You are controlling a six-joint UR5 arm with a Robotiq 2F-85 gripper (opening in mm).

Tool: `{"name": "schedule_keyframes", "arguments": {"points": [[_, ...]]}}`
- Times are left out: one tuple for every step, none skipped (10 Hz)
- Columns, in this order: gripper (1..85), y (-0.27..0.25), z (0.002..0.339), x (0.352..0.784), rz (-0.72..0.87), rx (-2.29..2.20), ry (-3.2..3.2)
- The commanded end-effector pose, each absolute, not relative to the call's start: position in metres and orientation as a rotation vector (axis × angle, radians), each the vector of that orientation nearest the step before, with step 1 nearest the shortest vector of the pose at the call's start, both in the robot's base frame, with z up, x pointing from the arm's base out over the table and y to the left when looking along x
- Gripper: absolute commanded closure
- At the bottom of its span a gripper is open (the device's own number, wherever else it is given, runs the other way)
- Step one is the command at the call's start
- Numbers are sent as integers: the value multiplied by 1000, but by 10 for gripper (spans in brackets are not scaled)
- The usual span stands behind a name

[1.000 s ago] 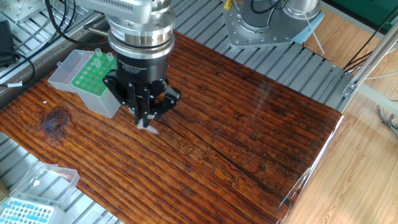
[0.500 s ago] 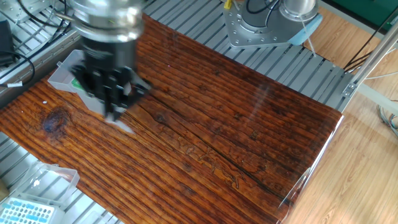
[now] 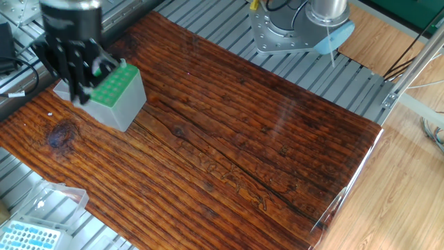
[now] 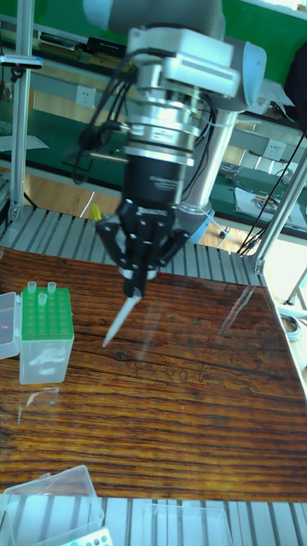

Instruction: Insert a large pipette tip into the holder for large pipette tips

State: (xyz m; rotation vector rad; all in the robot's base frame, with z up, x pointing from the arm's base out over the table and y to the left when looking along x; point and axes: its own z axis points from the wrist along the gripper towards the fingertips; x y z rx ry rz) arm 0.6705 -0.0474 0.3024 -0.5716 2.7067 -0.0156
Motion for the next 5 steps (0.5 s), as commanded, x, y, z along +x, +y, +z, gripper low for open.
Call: {"name": "schedule_keyframes", "arguments": {"points": [[847, -87, 294, 649, -41, -654, 2715], [847, -93, 288, 640, -57, -673, 2746], [847, -96, 291, 639, -82, -688, 2746], [847, -94, 292, 637, -84, -709, 2741], [847, -89, 295, 639, -82, -734, 2732]]}}
